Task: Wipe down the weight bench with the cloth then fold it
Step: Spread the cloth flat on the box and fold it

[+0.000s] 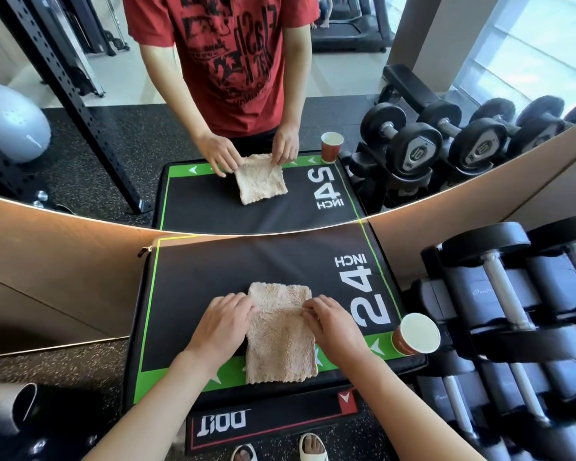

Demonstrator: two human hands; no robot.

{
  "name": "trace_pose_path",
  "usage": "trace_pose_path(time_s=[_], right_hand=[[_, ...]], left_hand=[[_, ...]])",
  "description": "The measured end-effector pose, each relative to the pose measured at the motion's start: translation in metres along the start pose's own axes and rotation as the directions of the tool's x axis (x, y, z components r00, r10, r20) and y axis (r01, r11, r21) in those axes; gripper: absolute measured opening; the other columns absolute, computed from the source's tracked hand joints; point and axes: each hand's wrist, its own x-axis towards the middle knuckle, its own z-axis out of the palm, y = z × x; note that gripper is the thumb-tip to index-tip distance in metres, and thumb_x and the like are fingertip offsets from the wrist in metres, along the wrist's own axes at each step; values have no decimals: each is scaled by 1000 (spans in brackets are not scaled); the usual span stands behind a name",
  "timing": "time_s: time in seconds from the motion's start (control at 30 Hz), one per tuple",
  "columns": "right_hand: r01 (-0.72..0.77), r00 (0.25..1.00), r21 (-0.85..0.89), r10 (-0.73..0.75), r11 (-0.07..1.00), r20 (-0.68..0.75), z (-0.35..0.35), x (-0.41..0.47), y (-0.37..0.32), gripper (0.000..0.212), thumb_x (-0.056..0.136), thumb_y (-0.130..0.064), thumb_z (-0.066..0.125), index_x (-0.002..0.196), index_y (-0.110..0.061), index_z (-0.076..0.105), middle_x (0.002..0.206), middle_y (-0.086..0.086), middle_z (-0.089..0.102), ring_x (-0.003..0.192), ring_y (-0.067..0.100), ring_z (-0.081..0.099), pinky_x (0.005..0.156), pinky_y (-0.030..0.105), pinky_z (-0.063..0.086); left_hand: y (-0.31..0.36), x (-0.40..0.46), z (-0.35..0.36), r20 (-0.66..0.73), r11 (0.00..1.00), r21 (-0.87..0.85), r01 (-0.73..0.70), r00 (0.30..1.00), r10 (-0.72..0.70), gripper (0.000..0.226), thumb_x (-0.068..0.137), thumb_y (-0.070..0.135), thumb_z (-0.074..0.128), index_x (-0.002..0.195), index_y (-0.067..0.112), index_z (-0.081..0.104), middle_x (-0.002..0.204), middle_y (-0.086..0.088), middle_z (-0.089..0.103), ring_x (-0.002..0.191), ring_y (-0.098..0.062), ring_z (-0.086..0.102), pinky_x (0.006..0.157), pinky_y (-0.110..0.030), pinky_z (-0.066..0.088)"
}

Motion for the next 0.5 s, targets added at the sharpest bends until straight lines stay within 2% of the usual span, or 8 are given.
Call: trace_pose_path(time_s=[0.1,0.2,0.27,0.33,0.5], right_hand=[[10,999,67,-7,998,-36,-11,9,-6,13,102,-26,56,102,-18,66,95,-10,61,90,12,59,79,29,50],[16,999,72,-13,997,-44,-20,16,-15,11,101,-26,57,101,-20,66,94,-13,61,89,10,58,76,27,48],[15,999,59,-12,998,-40,-22,17,-17,10,101,-26,57,101,-20,66,95,-13,61,90,10,59,76,28,48],[4,999,49,-2,999,-36,-23,15,-15,9,100,-26,57,100,-21,65,95,-14,61,91,11,60,76,30,50],[2,997,81,4,997,-77,-33,23,-16,9,94,-16,61,99,-21,67,96,-12,63,85,12,62,73,36,53]], left_hand=[[2,6,-10,62,993,-108,57,997,-50,38,104,47,39,102,23,69,93,17,65,87,-8,62,80,-35,50],[8,9,-15,156,981,-176,85,986,-57,45,95,62,57,116,25,71,103,18,66,98,-5,60,90,-32,48],[10,6,-14,144,987,-143,74,988,-53,44,90,52,73,122,22,71,106,16,66,101,-7,60,94,-34,50],[9,3,-13,92,987,-127,99,992,-88,36,87,36,81,118,21,73,102,15,68,97,-9,63,90,-39,54],[7,20,-26,-87,992,-93,90,991,-98,22,80,14,85,100,22,77,94,11,71,87,-19,69,76,-41,55]])
